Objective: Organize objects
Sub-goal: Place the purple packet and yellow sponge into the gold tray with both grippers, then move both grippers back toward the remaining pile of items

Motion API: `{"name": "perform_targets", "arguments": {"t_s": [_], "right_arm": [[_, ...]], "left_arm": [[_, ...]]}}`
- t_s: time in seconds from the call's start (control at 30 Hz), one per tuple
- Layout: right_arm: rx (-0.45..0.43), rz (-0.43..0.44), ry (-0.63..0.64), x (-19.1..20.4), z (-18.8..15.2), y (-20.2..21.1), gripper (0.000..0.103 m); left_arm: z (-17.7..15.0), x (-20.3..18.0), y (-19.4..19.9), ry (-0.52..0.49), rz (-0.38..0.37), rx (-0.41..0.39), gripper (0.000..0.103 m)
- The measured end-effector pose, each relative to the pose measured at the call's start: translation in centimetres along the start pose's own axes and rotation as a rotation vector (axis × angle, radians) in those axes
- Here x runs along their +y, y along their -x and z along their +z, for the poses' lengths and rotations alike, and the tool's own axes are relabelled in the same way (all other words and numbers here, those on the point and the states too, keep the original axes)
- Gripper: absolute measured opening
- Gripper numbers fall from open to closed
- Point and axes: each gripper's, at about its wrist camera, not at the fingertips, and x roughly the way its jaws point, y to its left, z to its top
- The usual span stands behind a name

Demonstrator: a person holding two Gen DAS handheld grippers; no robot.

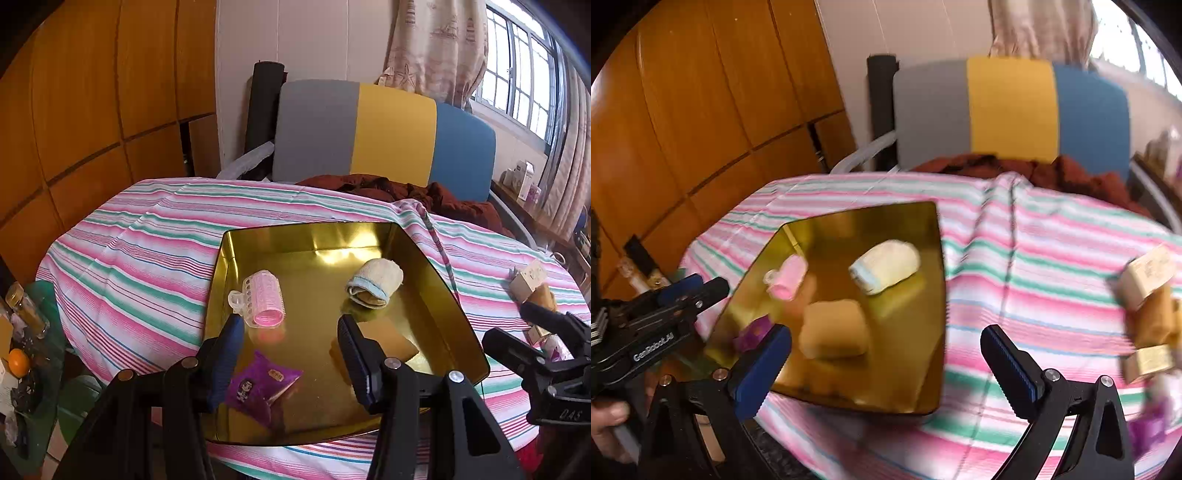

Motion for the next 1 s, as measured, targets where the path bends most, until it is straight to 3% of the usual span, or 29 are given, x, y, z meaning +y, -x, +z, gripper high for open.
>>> {"name": "perform_targets", "arguments": {"t_s": [0.5, 1.0], "right_arm": [[-0.027, -0.081, 0.086, 1.2, -0.9, 0.9, 0.103], [-0.024, -0.119, 0.021, -1.3, -1.2, 1.9, 0.103]], "left_arm": [[-0.6, -1.0, 0.0, -0.022, -0.021, 0.003, 0.053], [-0.1, -3.3, 0.4, -0.088, -0.128, 0.0, 0.058]]}}
